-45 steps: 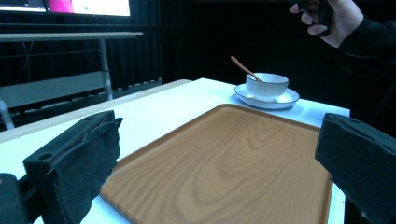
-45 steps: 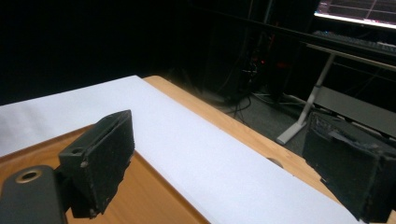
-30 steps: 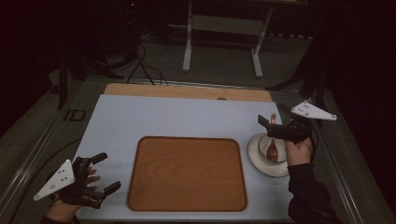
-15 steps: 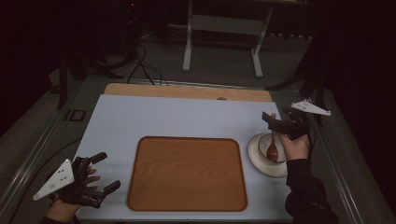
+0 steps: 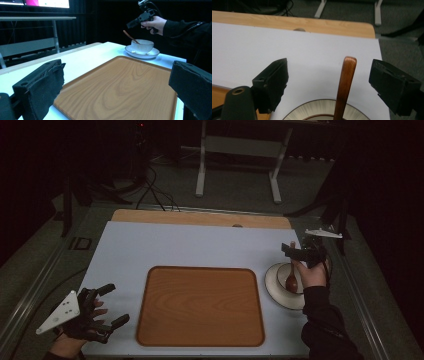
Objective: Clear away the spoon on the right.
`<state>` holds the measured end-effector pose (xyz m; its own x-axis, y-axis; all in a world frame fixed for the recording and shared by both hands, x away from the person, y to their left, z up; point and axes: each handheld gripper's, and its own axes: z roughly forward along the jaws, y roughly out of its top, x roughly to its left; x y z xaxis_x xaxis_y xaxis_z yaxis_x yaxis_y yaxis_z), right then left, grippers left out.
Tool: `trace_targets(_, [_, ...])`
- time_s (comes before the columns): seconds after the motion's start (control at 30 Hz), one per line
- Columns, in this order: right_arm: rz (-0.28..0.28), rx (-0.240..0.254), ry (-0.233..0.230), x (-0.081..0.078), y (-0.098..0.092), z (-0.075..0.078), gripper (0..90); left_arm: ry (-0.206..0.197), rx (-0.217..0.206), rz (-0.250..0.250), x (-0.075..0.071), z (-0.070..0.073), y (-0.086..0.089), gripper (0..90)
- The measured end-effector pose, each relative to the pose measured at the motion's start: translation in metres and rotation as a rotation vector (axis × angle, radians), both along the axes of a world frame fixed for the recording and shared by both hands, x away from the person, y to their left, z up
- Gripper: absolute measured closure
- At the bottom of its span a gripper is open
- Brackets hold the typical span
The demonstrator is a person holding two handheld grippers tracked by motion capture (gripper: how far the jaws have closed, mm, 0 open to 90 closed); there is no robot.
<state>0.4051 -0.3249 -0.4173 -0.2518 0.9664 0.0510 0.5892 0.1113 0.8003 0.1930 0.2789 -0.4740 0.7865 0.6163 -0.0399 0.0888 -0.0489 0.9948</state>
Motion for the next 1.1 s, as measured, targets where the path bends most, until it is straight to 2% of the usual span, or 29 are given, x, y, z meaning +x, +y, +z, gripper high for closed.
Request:
trace_targets(0.1, [-0.015,0.001,0.014,0.003,-0.001,-0.003,18.3,-0.001,0.004,-0.001,0.000,0.000,0.000,0.0])
trace_targets(0.13, [-0.037,0.006,0.034,0.007,-0.004,-0.008,21.4,0.000,0.004,-0.003,0.000,0.000,0.000,0.0])
trace_targets(0.3, [-0.058,0.012,0.058,0.012,-0.005,-0.015,26.4,0.000,0.006,-0.004,0.000,0.000,-0.001,0.0])
trace_targets(0.33, [-0.067,0.005,0.067,0.015,-0.006,-0.018,32.0,-0.001,0.006,-0.005,0.000,0.000,-0.001,0.0])
trace_targets(0.4, [-0.081,0.006,0.083,0.018,-0.006,-0.020,37.3,-0.001,0.007,-0.004,-0.001,0.000,-0.001,0.0])
trace_targets(0.67, [-0.104,-0.044,0.122,0.029,-0.005,-0.025,46.5,0.002,0.009,-0.007,0.000,-0.001,-0.001,0.0])
trace_targets(0.9, [-0.124,-0.053,0.152,0.033,-0.004,-0.027,51.5,0.001,0.011,-0.005,-0.001,-0.001,0.000,0.0])
trace_targets(1.07, [-0.120,-0.044,0.170,0.035,-0.003,-0.028,58.5,0.001,0.014,-0.004,-0.001,-0.001,0.000,0.0])
trace_targets(1.1, [-0.124,-0.040,0.186,0.036,-0.002,-0.029,63.1,0.001,0.014,-0.005,-0.001,-0.001,-0.001,0.0])
